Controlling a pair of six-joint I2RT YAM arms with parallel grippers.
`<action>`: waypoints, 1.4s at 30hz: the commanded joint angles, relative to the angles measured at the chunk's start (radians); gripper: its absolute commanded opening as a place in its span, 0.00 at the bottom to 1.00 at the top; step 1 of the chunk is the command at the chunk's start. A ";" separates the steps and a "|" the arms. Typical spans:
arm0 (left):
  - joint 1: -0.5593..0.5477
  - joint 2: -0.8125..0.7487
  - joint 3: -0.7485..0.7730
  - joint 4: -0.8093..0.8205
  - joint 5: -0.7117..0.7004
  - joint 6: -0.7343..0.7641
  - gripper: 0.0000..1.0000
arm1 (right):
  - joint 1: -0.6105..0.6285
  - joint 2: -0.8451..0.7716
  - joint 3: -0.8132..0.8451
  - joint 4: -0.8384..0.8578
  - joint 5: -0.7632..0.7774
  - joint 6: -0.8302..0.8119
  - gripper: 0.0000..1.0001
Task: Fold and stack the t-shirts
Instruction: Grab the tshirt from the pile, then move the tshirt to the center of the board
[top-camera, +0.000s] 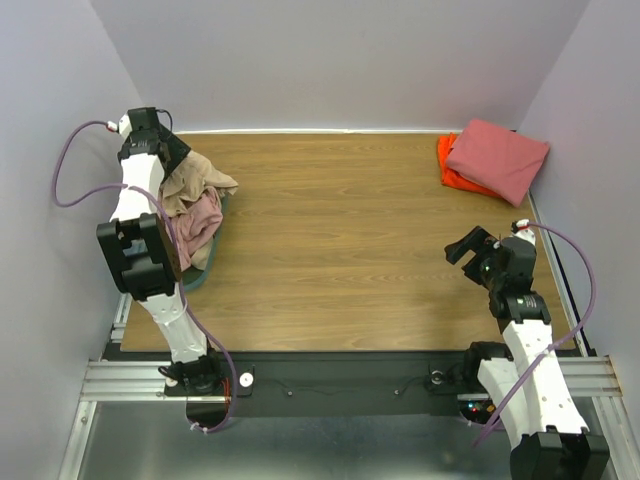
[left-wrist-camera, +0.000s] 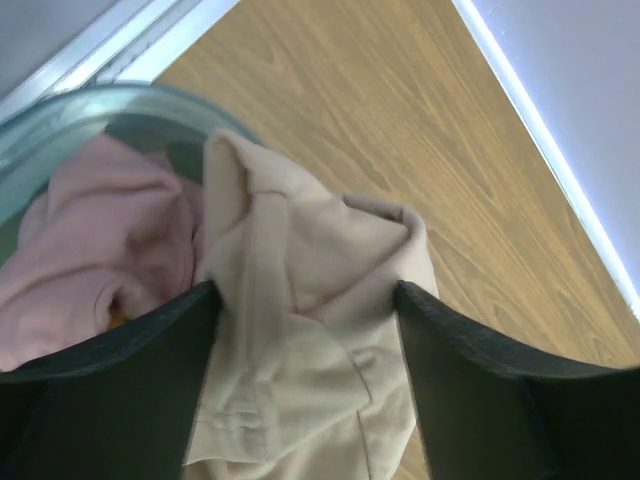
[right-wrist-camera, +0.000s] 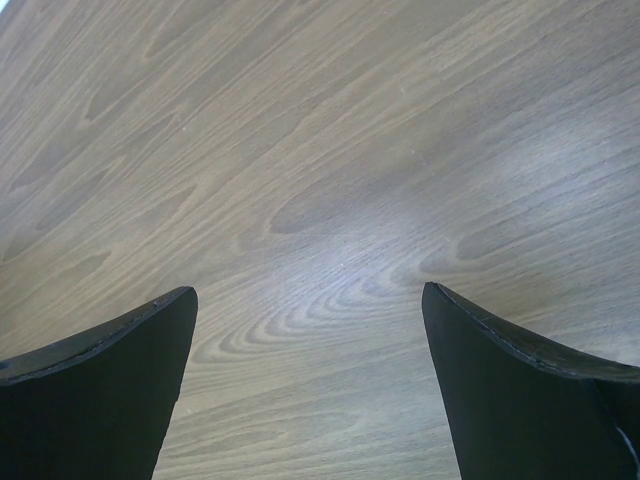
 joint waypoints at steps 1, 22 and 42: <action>-0.010 0.057 0.137 -0.074 -0.020 0.041 0.67 | -0.005 -0.003 0.010 0.037 0.023 -0.007 1.00; -0.041 -0.233 0.225 -0.125 -0.096 0.023 0.00 | -0.005 -0.015 0.003 0.037 0.006 -0.007 1.00; -0.042 -0.438 0.566 0.056 0.237 0.046 0.00 | -0.005 -0.038 -0.003 0.040 -0.015 -0.005 1.00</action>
